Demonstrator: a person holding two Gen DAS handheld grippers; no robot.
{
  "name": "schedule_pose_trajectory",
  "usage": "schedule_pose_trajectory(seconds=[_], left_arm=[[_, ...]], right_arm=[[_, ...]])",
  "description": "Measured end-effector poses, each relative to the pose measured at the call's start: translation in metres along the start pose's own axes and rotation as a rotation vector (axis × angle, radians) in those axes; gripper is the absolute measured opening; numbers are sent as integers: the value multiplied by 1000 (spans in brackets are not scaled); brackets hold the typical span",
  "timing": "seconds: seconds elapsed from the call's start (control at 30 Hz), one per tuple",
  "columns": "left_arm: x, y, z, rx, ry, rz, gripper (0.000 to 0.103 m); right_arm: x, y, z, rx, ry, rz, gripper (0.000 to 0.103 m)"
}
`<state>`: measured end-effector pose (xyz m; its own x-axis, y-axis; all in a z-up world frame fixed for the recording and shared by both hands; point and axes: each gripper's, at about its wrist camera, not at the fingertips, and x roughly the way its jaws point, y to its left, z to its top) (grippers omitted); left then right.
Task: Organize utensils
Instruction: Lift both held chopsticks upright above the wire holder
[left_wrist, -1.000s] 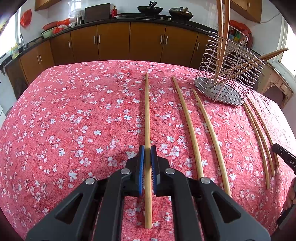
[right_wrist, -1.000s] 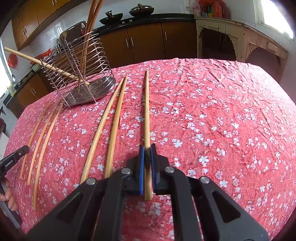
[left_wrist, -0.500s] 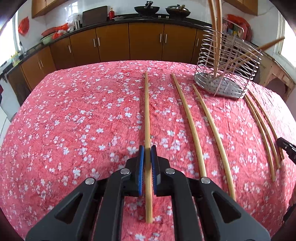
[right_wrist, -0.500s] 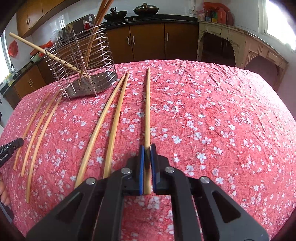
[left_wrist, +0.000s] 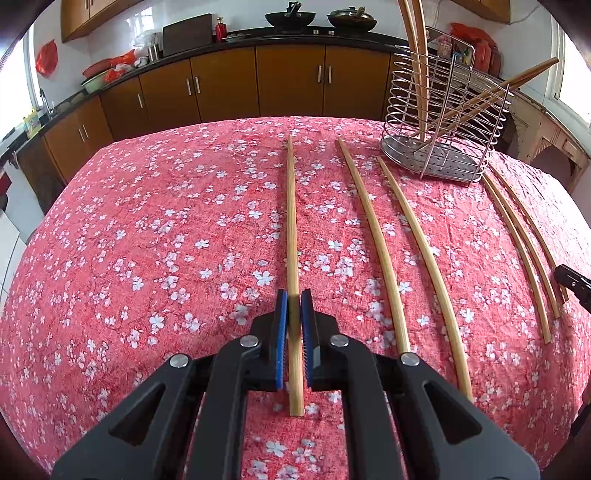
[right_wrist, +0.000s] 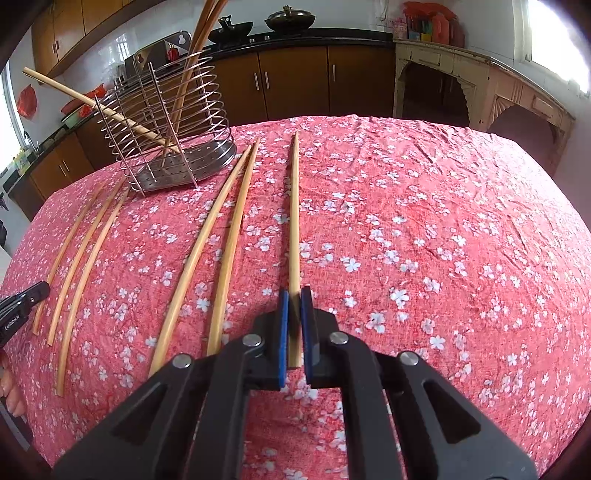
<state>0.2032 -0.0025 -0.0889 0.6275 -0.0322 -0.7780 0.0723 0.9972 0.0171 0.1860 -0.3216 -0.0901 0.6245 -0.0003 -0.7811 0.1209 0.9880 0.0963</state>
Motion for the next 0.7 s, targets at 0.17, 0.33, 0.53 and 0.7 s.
schedule_pose_trajectory(seconds=[0.17,0.33,0.53,0.7], left_arm=[[-5,7,1,-35,9,-47,7],[-37,16,8,-29,-93,-76,7],[-86,31,21,-58,-243,-115,7],[-114,36,36,-96,-343,-138,7]], right_arm=[[-11,0,1,-12,-16,4,8],[-49,1,9,-30,-121,8,8],[-95,1,25,-45,-262,28,8],[-130,1,41,-41,-390,65,8]])
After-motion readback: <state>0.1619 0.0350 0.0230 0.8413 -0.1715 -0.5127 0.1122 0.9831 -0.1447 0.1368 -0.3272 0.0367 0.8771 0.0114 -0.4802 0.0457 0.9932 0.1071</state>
